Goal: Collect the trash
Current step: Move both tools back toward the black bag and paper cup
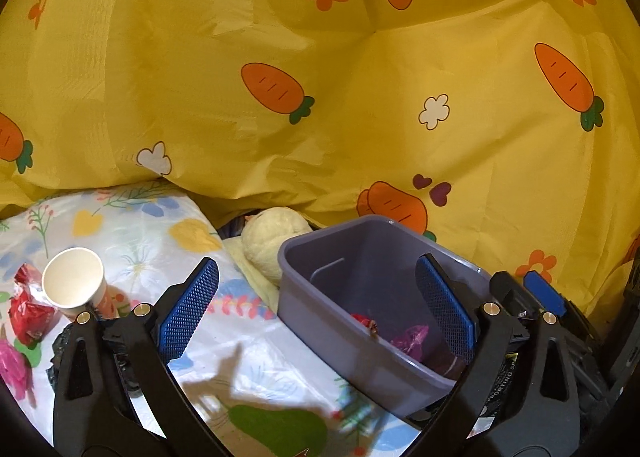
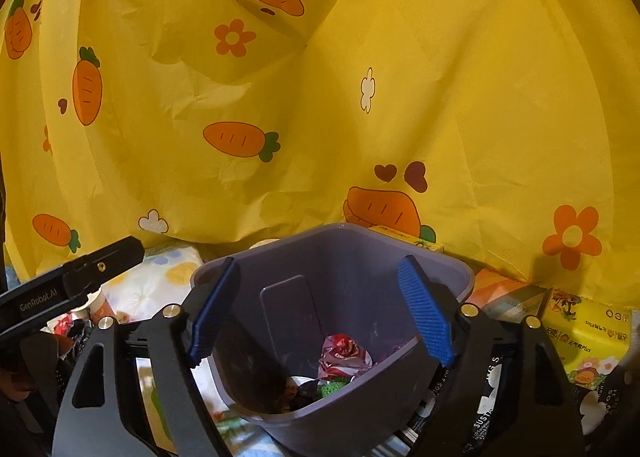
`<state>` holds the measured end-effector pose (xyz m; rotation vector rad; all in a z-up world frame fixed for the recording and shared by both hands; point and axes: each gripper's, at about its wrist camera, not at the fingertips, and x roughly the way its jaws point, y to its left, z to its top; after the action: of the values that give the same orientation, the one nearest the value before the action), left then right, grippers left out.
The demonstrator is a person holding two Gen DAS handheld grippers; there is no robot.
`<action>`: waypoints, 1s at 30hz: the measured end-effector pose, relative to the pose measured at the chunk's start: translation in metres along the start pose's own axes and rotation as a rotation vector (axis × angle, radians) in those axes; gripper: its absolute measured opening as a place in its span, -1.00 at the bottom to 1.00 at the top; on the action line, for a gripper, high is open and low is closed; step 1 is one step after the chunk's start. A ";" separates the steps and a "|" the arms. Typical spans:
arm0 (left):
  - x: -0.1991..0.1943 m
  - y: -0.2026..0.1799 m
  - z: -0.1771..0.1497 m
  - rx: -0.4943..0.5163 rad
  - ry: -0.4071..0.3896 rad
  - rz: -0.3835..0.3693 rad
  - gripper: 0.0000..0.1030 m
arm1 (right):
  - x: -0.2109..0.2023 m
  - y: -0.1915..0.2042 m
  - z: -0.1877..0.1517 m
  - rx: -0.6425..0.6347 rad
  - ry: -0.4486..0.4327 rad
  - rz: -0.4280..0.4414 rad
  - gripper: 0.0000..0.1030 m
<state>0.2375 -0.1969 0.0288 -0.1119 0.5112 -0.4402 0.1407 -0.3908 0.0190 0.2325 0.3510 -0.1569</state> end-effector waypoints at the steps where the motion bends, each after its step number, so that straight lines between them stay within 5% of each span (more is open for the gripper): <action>1: -0.004 0.003 -0.002 0.002 -0.003 0.009 0.88 | -0.002 0.001 0.001 0.001 -0.002 0.000 0.64; 16: -0.074 0.068 -0.030 -0.031 -0.031 0.211 0.89 | -0.037 0.041 -0.001 -0.013 -0.014 0.047 0.68; 30: -0.155 0.174 -0.069 -0.138 -0.045 0.526 0.89 | -0.036 0.163 -0.042 -0.172 0.093 0.259 0.69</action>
<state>0.1476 0.0274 0.0016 -0.1147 0.5048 0.1115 0.1250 -0.2195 0.0259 0.1132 0.4210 0.1401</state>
